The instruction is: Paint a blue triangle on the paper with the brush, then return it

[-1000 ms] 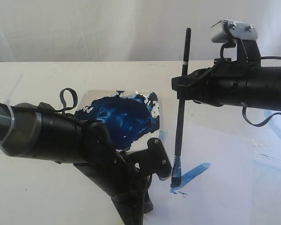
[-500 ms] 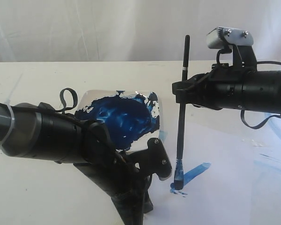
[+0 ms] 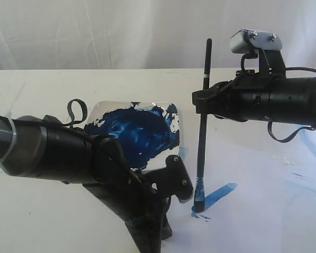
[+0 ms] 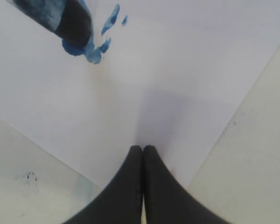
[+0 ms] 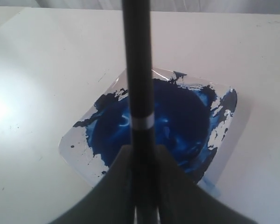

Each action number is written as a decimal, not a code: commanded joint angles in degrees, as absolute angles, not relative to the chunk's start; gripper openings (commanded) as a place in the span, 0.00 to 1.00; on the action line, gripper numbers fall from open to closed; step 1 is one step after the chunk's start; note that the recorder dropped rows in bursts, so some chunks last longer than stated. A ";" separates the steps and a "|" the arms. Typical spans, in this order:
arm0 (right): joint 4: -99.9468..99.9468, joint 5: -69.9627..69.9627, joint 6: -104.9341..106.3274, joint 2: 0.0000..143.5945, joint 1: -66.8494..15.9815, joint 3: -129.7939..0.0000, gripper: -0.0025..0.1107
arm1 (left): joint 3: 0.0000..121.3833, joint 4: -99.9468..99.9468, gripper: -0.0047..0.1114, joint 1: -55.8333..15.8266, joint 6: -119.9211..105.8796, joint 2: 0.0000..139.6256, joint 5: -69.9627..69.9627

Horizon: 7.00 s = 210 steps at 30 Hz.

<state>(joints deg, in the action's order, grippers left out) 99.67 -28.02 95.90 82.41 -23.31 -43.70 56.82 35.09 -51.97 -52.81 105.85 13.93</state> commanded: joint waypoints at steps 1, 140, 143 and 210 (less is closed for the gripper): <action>99.95 -28.48 95.05 83.30 -23.39 -43.96 0.02 | 56.48 35.58 0.04 -52.07 -52.76 106.78 15.02; 46.44 -2.79 41.31 81.22 -26.79 -46.75 0.02 | 56.48 35.58 0.04 -52.07 -52.65 106.78 16.27; 46.34 -3.42 41.31 81.22 -26.79 -46.75 0.02 | 56.48 35.58 0.04 -52.07 -52.65 106.78 16.27; 21.15 -1.86 20.13 76.50 -26.79 -46.55 0.02 | 56.48 35.70 0.04 -52.07 -52.65 106.78 17.59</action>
<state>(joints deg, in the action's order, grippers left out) 20.69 -3.04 20.45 75.15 -26.82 -46.63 57.01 35.09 -51.97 -52.81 105.89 14.71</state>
